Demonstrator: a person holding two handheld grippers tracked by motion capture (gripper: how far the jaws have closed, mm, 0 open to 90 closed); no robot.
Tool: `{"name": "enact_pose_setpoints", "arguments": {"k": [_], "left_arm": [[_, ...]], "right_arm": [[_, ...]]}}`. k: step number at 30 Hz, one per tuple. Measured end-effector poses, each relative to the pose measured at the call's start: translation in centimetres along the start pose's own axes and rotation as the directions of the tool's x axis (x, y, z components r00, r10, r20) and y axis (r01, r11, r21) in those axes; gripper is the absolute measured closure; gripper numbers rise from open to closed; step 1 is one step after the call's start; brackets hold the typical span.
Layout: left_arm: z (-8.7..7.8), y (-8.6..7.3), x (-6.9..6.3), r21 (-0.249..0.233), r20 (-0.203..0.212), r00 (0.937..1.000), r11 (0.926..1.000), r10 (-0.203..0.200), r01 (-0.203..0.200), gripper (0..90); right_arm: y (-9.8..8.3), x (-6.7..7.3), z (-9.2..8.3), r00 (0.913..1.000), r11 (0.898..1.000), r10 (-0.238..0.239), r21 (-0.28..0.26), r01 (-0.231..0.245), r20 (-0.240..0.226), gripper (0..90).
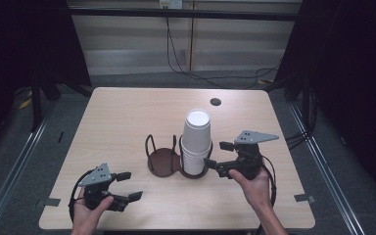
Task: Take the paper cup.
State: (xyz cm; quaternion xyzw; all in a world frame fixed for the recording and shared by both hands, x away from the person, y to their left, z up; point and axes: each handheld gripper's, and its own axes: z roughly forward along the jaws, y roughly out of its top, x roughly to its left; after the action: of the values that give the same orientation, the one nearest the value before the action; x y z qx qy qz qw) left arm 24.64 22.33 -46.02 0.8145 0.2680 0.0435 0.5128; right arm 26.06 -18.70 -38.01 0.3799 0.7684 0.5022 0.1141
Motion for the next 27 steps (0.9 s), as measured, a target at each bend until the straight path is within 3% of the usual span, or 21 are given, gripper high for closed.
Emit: {"name": "enact_pose_setpoints", "arguments": {"k": [10, 17, 27], "left_arm": [[0.1, 0.1, -0.2, 0.002, 0.014, 0.9997, 0.9998, 0.02, -0.02, 17.9], [0.1, 0.1, -0.2, 0.013, 0.016, 0.9996, 0.9996, 0.024, -0.024, 17.8], [0.3, 0.0, -0.2, 0.02, 0.022, 0.9995, 0.9995, 0.023, -0.023, 17.8]], "right_arm": [[3.4, -0.7, -0.4, 0.9985, 1.0, -0.004, -0.009, 0.004, -0.055, 14.8], [5.7, -0.9, -0.6, 0.9986, 1.0, -0.026, -0.003, 0.026, -0.047, 14.9], [7.6, -1.3, 1.0, 0.9965, 0.997, -0.045, 0.062, 0.049, -0.07, 14.9]]}}
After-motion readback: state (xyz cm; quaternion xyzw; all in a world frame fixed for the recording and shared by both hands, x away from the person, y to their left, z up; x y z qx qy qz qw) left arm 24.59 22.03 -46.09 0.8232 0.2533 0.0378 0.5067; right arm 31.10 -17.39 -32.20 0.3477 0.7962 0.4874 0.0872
